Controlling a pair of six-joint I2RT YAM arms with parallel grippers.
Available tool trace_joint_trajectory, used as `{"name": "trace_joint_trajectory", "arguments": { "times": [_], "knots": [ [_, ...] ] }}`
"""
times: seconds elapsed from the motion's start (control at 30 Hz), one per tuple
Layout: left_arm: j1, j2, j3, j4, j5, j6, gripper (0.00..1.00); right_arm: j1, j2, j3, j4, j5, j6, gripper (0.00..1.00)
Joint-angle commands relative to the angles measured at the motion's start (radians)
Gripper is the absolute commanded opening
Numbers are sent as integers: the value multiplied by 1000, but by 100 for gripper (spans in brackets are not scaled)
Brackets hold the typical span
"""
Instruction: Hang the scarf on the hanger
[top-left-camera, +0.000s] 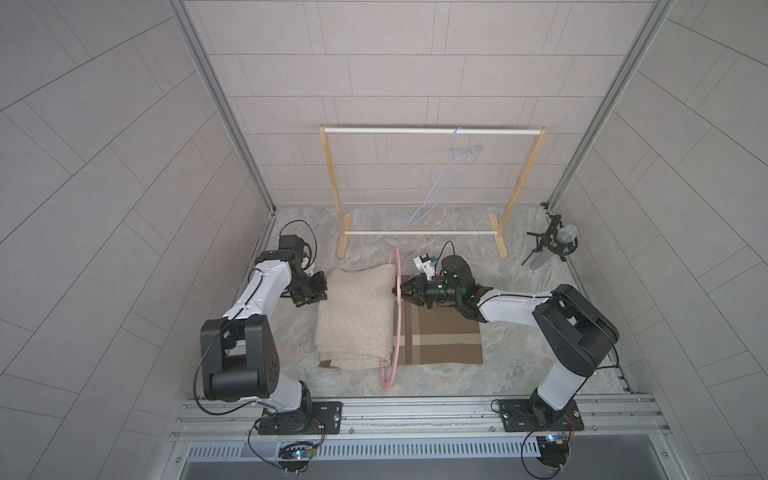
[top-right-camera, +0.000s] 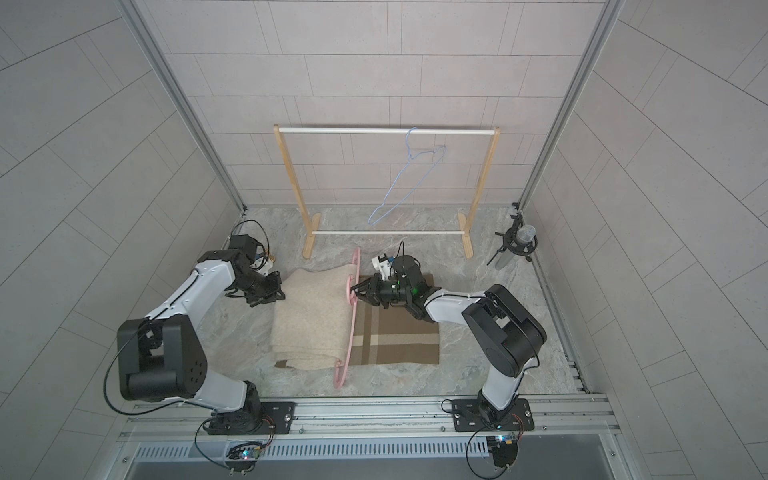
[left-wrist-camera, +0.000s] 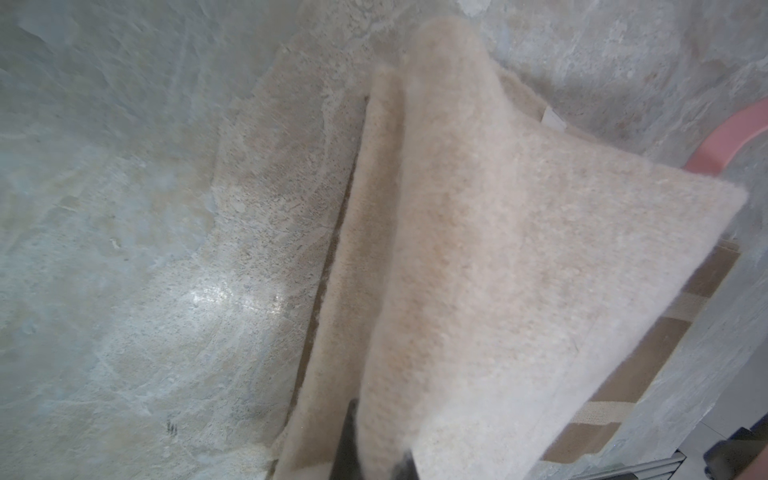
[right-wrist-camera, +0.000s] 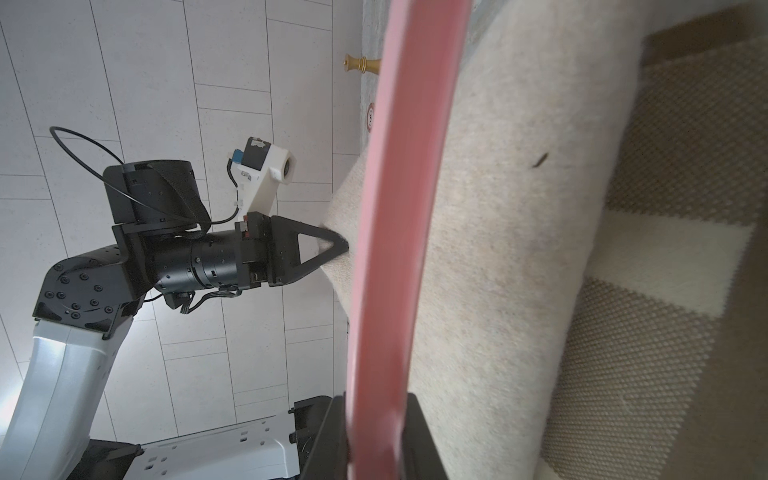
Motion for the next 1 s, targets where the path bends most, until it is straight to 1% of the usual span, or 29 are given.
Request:
{"name": "trace_joint_trajectory", "arguments": {
  "times": [0.0, 0.17, 0.23, 0.37, 0.5, 0.6, 0.77, 0.9, 0.97],
  "knots": [
    [25, 14, 33, 10, -65, 18, 0, -34, -42, -12, -96, -4, -53, 0],
    [28, 25, 33, 16, -70, 11, 0, -65, -80, 0, -187, -19, -86, 0],
    [29, 38, 33, 18, -63, 9, 0, -64, -84, 1, -172, -37, -65, 0],
    [28, 85, 32, 23, -42, 7, 0, -63, -79, 5, -79, -74, 27, 0],
    [29, 134, 40, 23, -37, 9, 5, -60, -84, 44, -98, -84, 37, 0],
    [28, 136, 43, 22, -47, 10, 11, -60, -79, 61, -109, -80, 42, 0],
    [29, 88, 48, 18, -99, 17, 30, -59, -74, 65, -80, -77, 81, 0],
    [27, -25, 51, 20, -83, 20, 42, -59, -88, 65, -87, -81, 86, 0],
    [17, -112, 54, 22, -26, 13, 46, -59, -102, 74, -131, -83, 60, 0]
  ]
}}
